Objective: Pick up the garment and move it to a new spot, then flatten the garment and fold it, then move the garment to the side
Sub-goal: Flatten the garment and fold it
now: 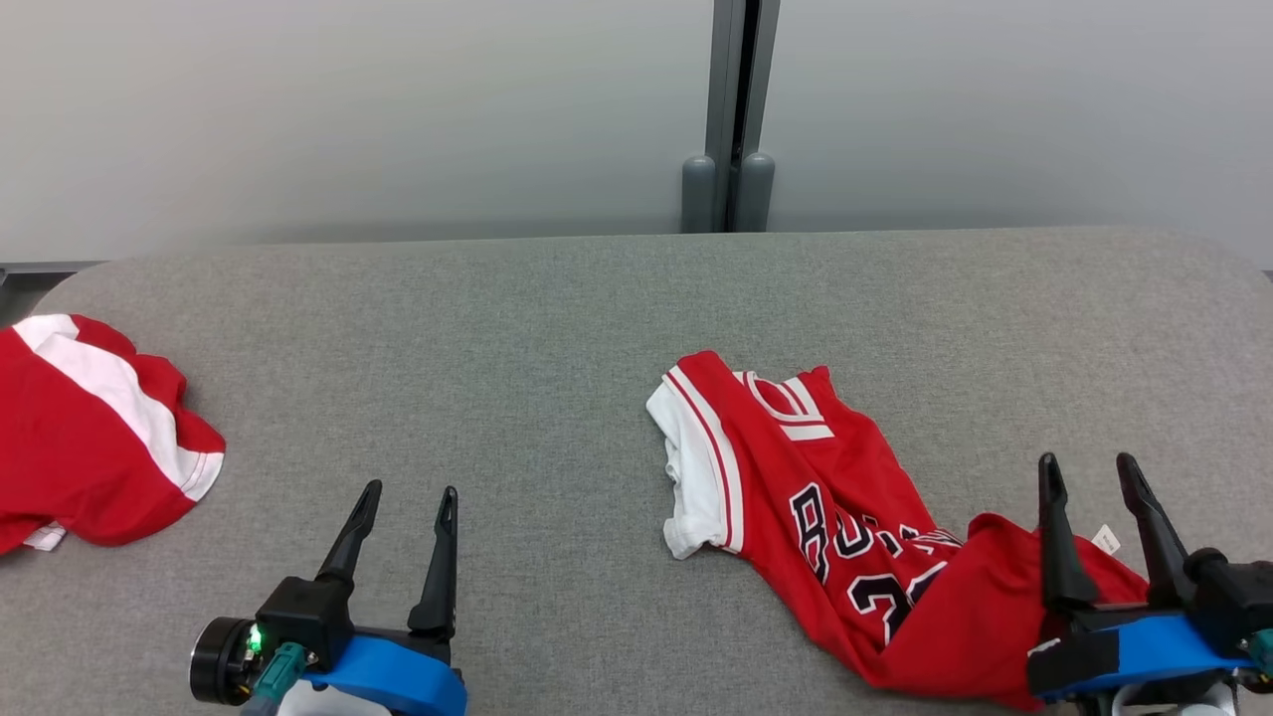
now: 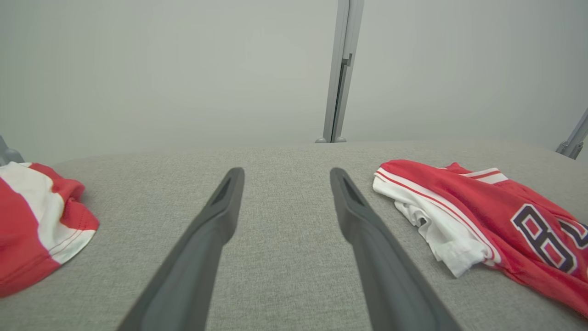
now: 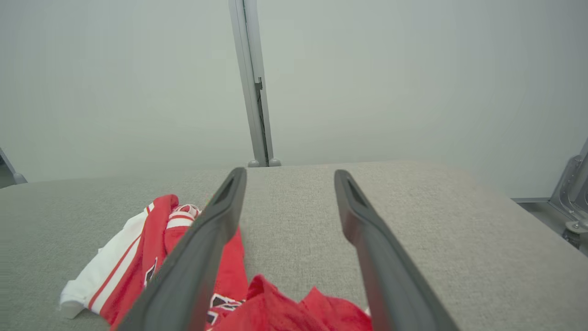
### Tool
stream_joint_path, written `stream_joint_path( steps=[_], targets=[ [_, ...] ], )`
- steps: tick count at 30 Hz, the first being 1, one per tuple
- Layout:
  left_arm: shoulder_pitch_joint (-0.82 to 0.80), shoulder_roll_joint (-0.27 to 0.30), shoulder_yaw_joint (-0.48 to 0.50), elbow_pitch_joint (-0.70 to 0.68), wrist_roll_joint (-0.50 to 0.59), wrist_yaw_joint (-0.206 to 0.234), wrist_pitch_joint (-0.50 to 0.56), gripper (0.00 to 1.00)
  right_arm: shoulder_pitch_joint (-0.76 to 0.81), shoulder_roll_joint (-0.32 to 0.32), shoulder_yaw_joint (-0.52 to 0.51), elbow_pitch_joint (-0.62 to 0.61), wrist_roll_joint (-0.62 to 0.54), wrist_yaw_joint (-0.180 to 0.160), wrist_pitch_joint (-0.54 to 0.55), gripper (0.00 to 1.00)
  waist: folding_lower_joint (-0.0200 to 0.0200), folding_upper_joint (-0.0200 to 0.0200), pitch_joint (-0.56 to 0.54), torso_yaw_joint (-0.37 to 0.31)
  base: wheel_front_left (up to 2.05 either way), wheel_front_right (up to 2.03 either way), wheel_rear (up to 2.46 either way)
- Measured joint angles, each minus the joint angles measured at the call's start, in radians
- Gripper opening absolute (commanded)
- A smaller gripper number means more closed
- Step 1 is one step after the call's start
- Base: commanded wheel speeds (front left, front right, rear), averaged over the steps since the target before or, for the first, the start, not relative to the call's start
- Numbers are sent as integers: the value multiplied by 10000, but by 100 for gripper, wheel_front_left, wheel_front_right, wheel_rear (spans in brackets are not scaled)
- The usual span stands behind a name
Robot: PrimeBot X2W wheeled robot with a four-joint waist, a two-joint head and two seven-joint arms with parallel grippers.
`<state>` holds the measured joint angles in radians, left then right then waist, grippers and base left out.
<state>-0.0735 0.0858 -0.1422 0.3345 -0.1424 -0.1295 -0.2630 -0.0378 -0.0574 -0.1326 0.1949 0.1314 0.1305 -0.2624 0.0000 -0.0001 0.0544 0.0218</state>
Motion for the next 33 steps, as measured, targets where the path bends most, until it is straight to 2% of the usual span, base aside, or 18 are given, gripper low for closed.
stream_joint_path(
  steps=[6,15,23,28,33],
  targets=[
    [18,13,48,0,12,0,0,100,-67,48,918,-591,-15,0,-2,100,0,0,-61,18,0,0,0],
    [15,15,29,19,13,0,0,100,193,75,2148,-61,366,2,0,100,0,0,-23,111,0,0,0],
    [-193,159,-31,128,29,0,0,100,89,77,2247,54,366,2,0,100,0,1,187,-111,0,0,0],
    [-1188,395,-430,337,46,0,0,100,-296,79,2217,-46,226,2,0,100,0,1,508,-369,0,0,0],
    [-2538,698,-1241,890,-10,0,0,100,-634,77,2226,-190,190,0,0,100,0,2,940,-774,0,0,0]
  ],
)
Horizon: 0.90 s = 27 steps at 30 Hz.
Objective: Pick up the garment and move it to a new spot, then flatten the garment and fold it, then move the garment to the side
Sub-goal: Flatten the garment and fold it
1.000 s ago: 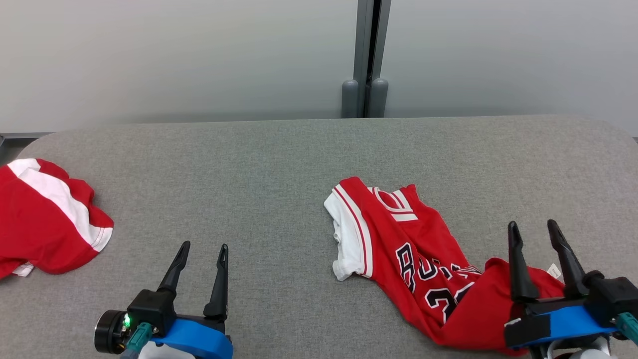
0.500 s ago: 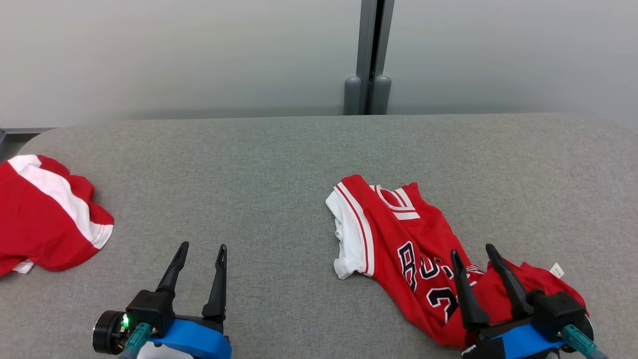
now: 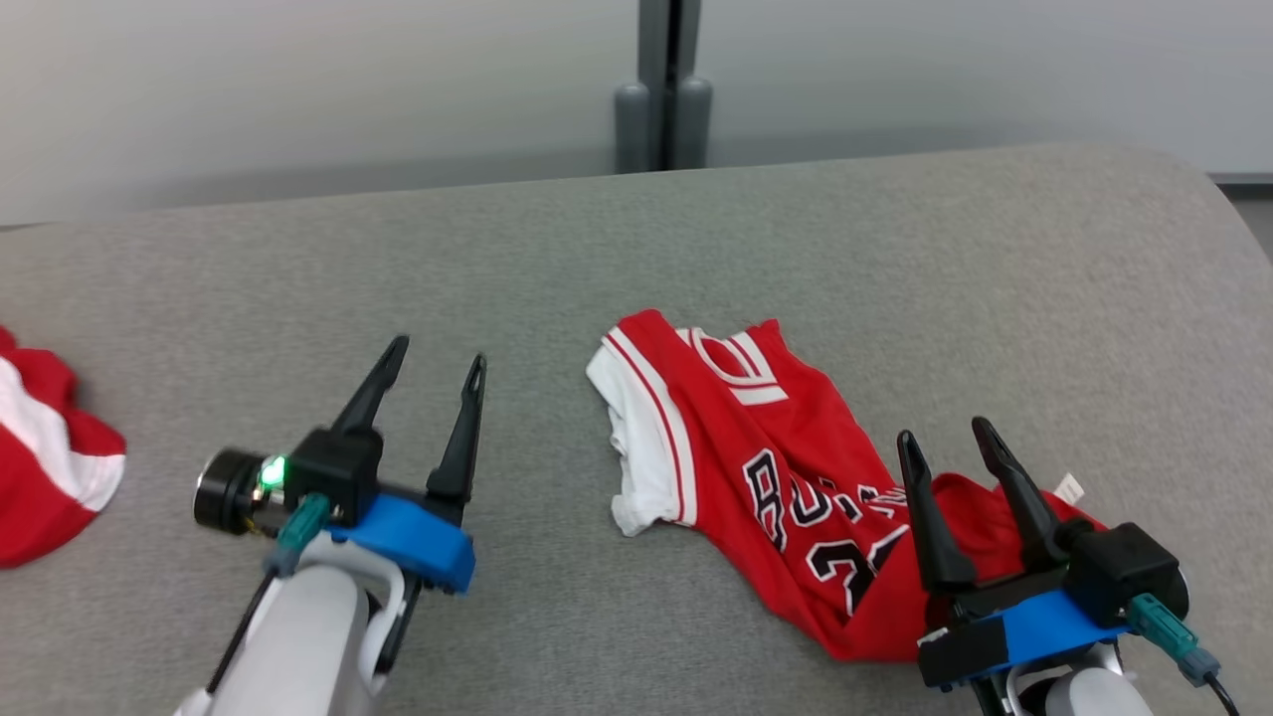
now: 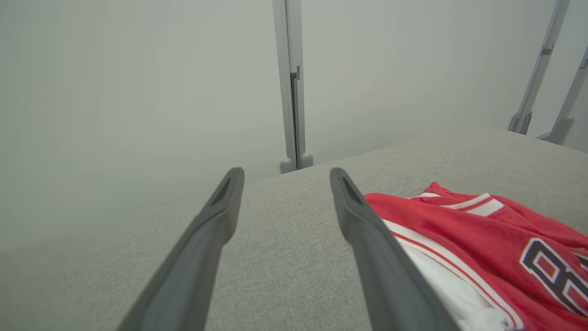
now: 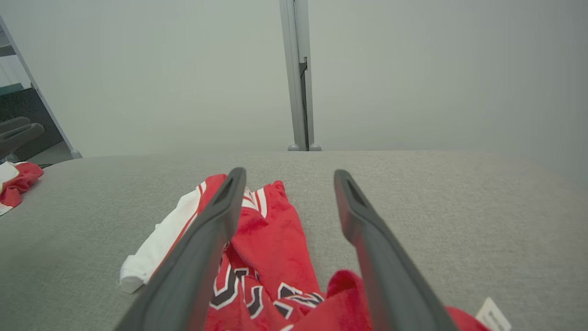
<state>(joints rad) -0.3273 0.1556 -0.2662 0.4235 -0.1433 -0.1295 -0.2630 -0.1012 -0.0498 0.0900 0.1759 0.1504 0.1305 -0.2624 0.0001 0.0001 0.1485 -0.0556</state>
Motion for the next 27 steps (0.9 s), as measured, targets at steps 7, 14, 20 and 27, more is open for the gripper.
stream_joint_path(
  steps=[7,14,20,27],
  targets=[
    [-1909,612,-1147,1335,-407,-4,0,100,-371,2,79,-272,-6,0,0,100,1,0,716,-818,0,0,0],
    [-2891,953,-2491,2938,-1279,-4,2,100,-562,2,44,-522,36,2,0,100,1,0,1230,-1495,0,0,0],
    [-3323,961,-3329,4084,-2054,-4,0,100,-650,2,46,-596,48,2,-2,100,1,1,1460,-1795,0,0,0],
    [-3697,976,-4253,4993,-2661,-4,0,100,-838,0,92,-640,19,0,0,100,0,1,1635,-2084,0,0,0]
  ],
)
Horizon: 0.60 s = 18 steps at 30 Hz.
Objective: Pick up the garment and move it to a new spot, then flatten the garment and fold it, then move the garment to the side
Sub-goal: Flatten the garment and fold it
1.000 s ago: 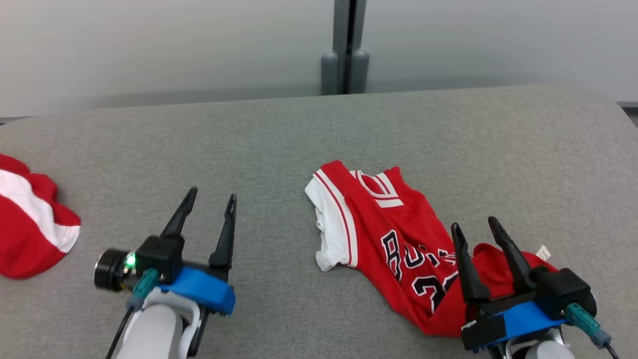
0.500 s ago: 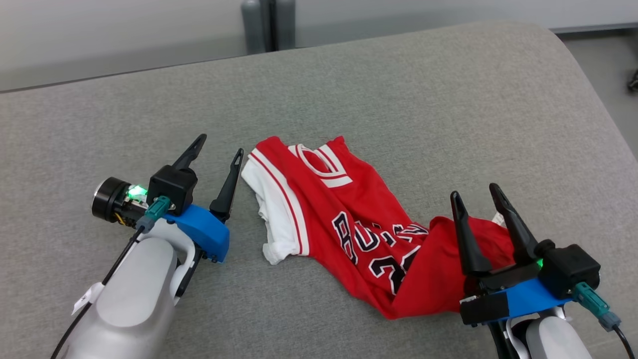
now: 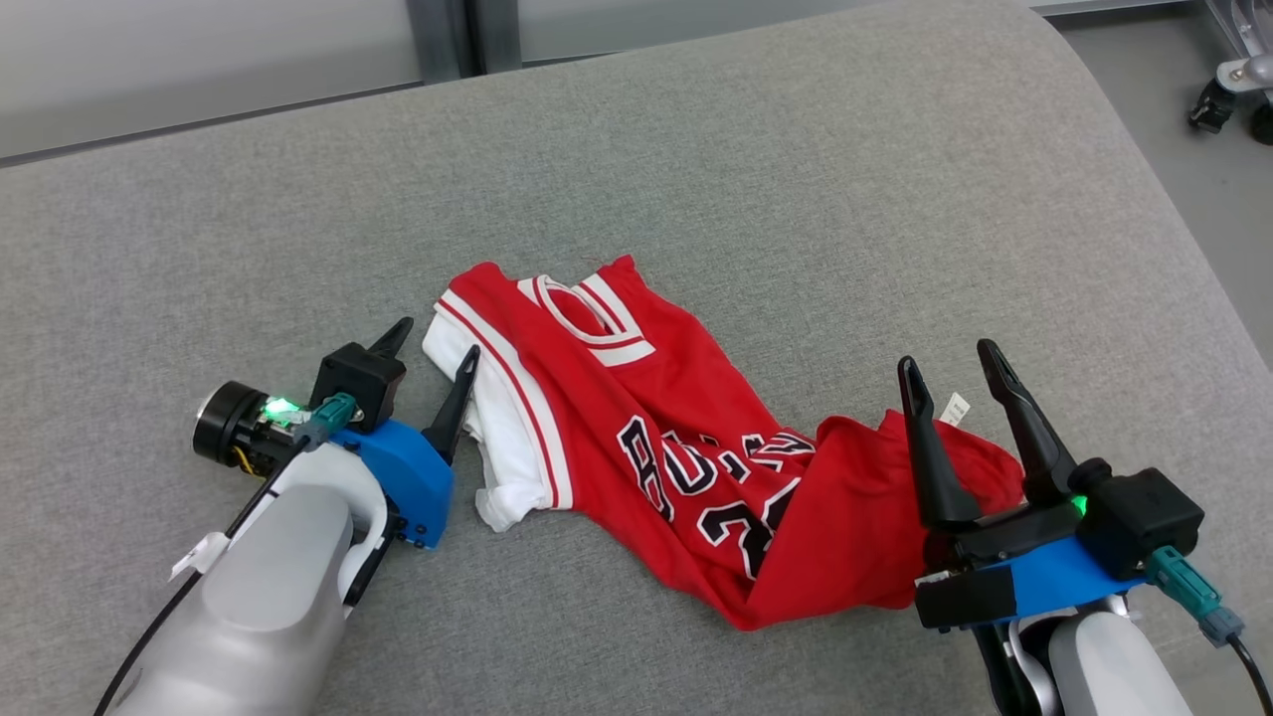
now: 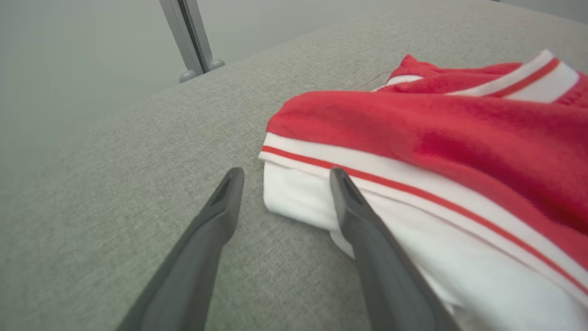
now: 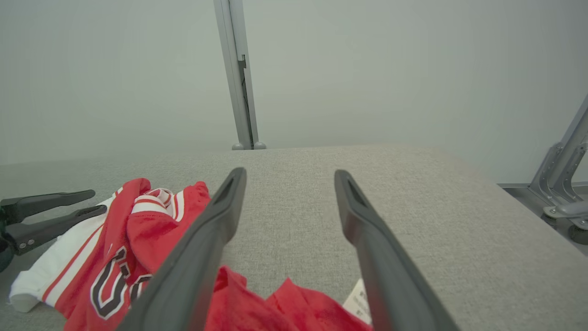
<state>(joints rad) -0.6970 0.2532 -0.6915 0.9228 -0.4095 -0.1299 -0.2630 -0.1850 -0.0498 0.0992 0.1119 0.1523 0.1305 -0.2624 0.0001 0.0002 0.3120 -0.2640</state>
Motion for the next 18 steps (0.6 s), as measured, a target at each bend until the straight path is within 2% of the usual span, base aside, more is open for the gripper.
stream_joint_path(
  steps=[9,10,11,12,15,18],
  targets=[
    [-320,-261,-1206,943,-809,0,-38,100,-8,0,0,-23,-4,2,0,100,-2,-1,75,-175,0,0,0],
    [-378,-295,-1338,968,-928,0,-40,74,-8,0,-8,-36,-2,2,0,100,-2,-1,84,-174,0,0,0],
    [-430,-303,-1453,997,-1032,0,-40,31,-8,0,-15,-46,0,2,0,100,-2,-1,92,-170,0,0,0],
    [-457,-299,-1593,1014,-1131,0,-42,0,-8,0,-23,-58,2,2,0,100,-2,-1,98,-166,0,0,0],
    [-536,-274,-1873,915,-1379,0,-33,0,-8,0,-58,-111,44,2,0,100,-2,-1,94,-128,0,0,0],
    [-547,-186,-1753,554,-1570,0,-13,0,7,0,-138,-132,81,2,0,100,1,0,-5,21,0,0,0]
  ],
)
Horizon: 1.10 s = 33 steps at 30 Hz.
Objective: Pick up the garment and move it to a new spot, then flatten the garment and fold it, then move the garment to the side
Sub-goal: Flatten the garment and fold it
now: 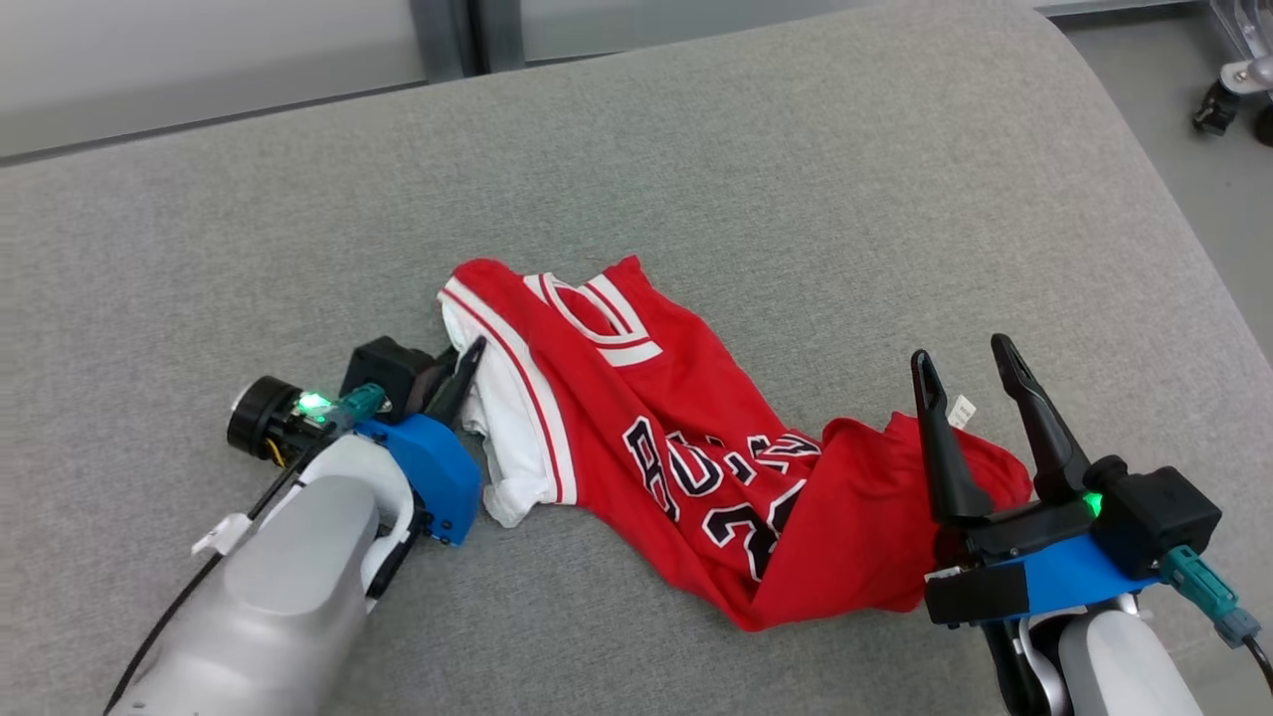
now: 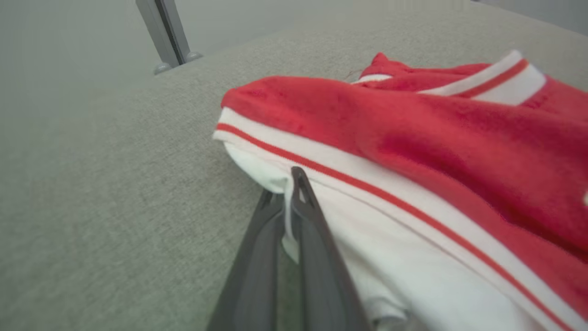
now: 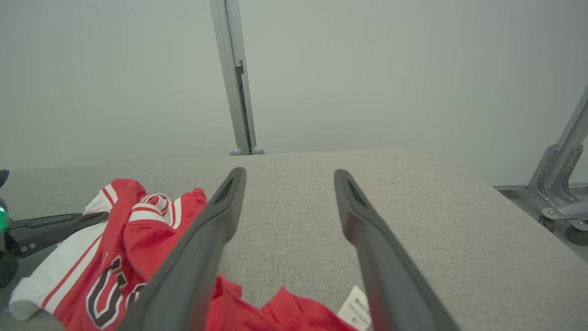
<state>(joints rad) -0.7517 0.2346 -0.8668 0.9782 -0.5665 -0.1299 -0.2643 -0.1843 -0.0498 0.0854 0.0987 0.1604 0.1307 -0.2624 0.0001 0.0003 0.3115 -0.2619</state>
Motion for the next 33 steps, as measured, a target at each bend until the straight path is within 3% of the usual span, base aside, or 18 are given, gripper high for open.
stream_joint_path(
  steps=[6,16,26,33],
  targets=[
    [509,213,1256,-1191,-98,67,0,0,209,-2,-119,75,27,0,0,100,0,-1,-473,523,0,0,0],
    [3010,658,3026,-3214,604,447,0,0,536,4,-188,353,-4,0,0,100,-3,-3,-1449,1722,0,0,0],
    [5446,997,4406,-4625,732,1047,0,0,945,2,-397,637,-8,-2,-2,100,-2,-4,-2019,2796,0,0,0],
    [6879,1354,5390,-5114,479,1522,0,0,977,4,-447,719,-36,0,0,100,-2,-3,-2164,3111,0,0,0]
  ],
)
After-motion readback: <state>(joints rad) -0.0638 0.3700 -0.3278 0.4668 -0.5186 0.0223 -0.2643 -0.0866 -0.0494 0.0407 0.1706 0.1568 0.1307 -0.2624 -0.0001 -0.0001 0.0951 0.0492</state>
